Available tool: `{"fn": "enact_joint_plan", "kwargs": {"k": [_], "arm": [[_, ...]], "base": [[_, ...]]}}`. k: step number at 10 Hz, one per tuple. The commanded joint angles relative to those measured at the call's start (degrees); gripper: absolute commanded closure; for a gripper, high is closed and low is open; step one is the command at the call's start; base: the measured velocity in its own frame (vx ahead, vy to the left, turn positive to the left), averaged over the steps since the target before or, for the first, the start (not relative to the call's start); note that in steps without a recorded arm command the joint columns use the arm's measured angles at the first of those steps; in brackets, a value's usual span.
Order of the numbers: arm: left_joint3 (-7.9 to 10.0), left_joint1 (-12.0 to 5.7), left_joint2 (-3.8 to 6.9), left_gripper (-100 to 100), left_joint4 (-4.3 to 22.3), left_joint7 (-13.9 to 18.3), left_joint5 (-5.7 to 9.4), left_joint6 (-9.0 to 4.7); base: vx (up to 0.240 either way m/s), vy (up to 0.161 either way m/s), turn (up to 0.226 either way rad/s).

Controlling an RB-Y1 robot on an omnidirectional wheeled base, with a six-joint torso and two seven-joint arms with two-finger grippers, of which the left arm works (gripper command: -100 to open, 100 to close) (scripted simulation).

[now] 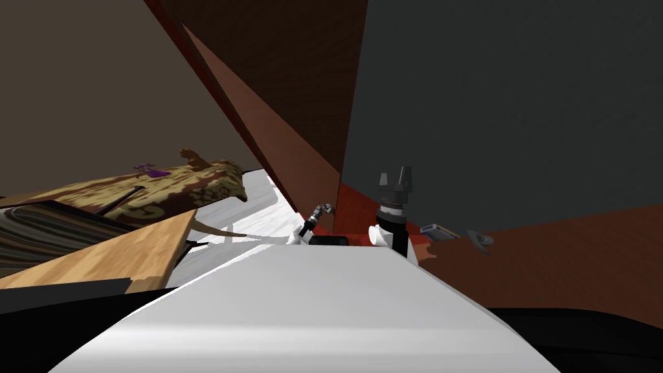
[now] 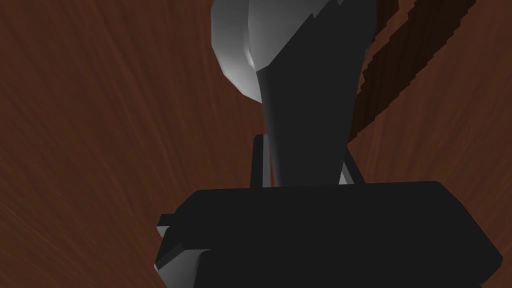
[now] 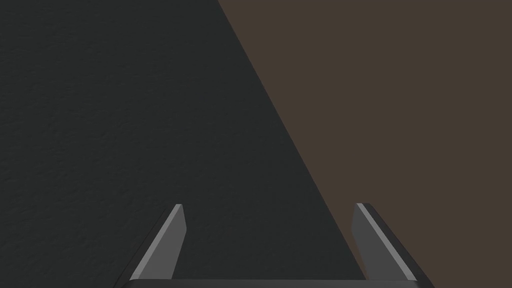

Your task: Push the door open

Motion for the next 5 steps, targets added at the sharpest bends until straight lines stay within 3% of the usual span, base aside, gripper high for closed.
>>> {"fn": "enact_joint_plan", "kwargs": {"k": [1, 5], "arm": [[1.55, -0.07, 0.16, 100, -1.29, -0.77, 0.65, 0.87], [4.35, -0.19, -0.79, 100, -0.78, -2.26, 1.94, 1.03]], "base": [[0.118, -0.165, 0.062], [0.128, -0.154, 0.048]]}}
